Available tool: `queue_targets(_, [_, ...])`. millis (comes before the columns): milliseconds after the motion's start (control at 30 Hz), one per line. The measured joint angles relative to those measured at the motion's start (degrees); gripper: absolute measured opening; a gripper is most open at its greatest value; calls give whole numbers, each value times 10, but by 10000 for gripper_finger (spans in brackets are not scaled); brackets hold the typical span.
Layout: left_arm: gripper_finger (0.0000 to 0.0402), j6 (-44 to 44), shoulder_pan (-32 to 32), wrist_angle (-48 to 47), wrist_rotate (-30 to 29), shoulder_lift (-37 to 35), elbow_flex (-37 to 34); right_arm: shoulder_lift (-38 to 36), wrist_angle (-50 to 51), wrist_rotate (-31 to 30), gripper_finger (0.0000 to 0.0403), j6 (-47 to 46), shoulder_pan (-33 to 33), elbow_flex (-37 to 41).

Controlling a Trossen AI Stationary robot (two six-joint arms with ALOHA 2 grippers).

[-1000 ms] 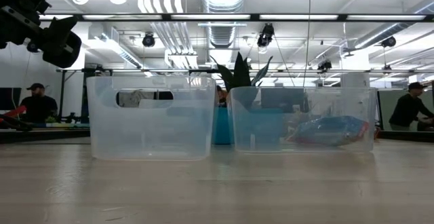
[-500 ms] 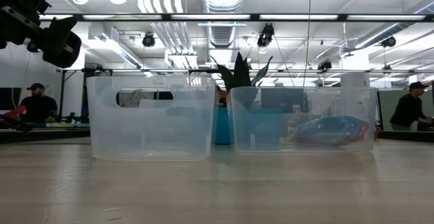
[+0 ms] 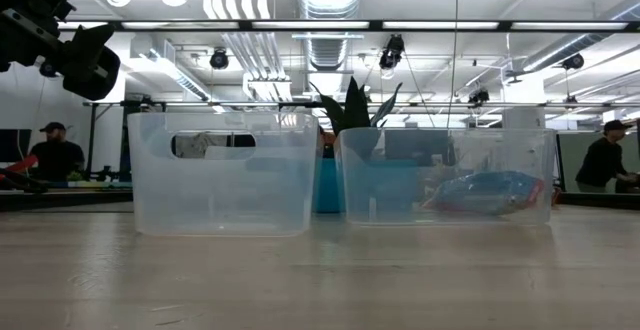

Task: Pick and place Granola Bars by type
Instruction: Put the red granola bar into the right transparent bin

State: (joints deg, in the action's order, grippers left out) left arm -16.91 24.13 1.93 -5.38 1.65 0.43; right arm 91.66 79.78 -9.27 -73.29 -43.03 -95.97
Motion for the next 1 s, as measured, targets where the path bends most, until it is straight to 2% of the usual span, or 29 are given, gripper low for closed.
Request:
queue_targets(467, [250, 0, 0, 0, 0, 0, 0, 2, -43, 1, 160, -299, -25, 125])
queue_targets(667, [250, 0, 0, 0, 0, 0, 0, 3, -121, 2, 160, -377, -31, 208])
queue_targets(800, [250, 0, 0, 0, 0, 0, 0, 3, -192, 3, 159, -409, -31, 261])
queue_targets(1000, [250, 0, 0, 0, 0, 0, 0, 3, -249, 4, 147, -444, -33, 316])
